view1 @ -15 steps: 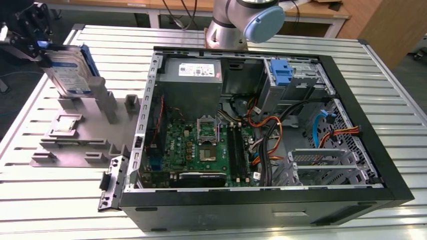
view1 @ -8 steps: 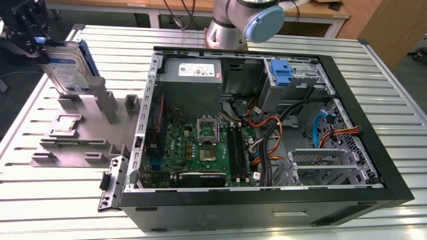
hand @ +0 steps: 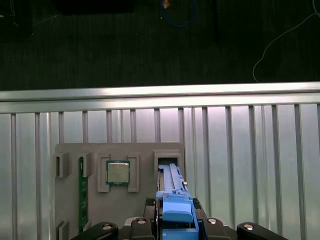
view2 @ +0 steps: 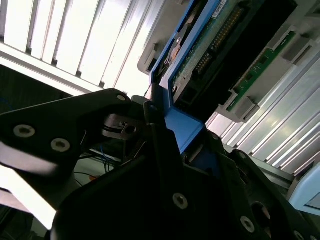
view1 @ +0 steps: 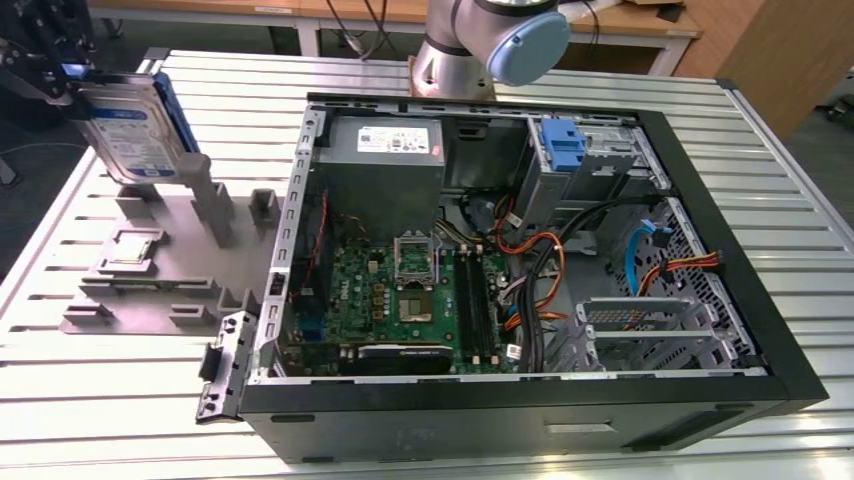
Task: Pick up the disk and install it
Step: 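Pick up the disk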
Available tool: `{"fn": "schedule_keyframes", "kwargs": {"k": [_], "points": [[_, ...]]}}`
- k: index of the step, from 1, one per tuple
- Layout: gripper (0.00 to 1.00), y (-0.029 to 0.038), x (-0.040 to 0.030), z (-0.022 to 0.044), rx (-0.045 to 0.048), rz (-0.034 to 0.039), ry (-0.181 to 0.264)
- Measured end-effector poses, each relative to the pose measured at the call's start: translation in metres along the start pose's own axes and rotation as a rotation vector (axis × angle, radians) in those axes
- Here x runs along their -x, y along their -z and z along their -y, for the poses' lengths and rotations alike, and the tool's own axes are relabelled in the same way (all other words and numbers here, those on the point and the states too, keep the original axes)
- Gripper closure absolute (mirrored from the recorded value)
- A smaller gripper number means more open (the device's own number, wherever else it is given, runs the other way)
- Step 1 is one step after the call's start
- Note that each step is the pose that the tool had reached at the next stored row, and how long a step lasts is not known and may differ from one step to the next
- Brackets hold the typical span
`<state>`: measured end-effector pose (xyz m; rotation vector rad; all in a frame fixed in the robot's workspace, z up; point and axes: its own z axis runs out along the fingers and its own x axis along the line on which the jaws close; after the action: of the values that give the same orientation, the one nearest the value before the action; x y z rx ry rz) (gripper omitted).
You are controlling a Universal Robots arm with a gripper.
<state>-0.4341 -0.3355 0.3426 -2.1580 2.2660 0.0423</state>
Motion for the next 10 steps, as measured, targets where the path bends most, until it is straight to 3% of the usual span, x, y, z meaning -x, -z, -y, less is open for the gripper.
{"fn": "schedule_keyframes", "kwargs": {"k": [4, 10], "points": [[0.63, 0.0035, 0.0001, -0.0001, -0.0001, -0.0014, 0.0], [0.63, 0.0038, 0.0001, 0.0, -0.0001, -0.0022, 0.0]]}}
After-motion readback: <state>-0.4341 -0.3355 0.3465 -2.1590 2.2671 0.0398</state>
